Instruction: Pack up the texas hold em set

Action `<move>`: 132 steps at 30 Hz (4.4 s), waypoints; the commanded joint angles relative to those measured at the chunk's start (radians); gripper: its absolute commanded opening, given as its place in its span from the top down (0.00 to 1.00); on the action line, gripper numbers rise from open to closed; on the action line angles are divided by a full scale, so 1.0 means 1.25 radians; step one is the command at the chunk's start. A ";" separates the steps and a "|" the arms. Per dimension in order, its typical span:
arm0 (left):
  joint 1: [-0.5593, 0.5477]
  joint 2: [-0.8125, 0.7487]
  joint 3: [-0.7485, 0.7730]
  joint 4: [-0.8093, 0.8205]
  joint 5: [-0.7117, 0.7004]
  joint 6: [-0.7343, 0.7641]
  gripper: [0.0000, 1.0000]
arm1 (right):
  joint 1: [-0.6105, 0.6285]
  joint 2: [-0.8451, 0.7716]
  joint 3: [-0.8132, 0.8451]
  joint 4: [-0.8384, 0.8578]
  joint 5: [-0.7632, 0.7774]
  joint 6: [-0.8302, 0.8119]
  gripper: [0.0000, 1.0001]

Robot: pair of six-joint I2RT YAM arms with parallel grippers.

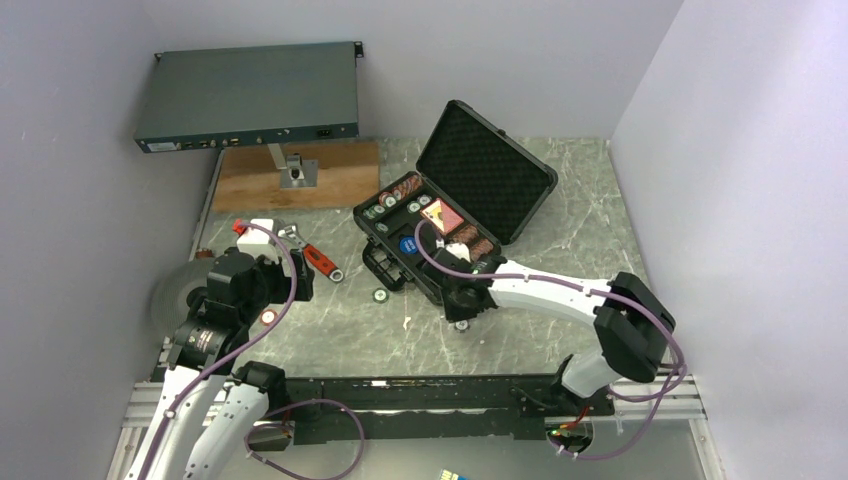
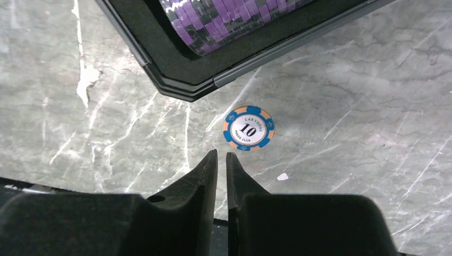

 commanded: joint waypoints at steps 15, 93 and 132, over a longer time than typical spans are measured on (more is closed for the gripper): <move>-0.003 0.130 -0.016 0.121 0.214 -0.075 0.01 | -0.063 -0.141 0.140 -0.072 0.121 -0.100 0.14; -0.423 0.838 -0.062 0.387 -0.027 -0.182 0.75 | -0.290 -0.247 0.246 0.024 0.013 -0.275 0.11; -0.479 0.837 0.090 0.258 -0.025 -0.041 0.36 | -0.290 -0.265 0.230 0.034 -0.007 -0.274 0.11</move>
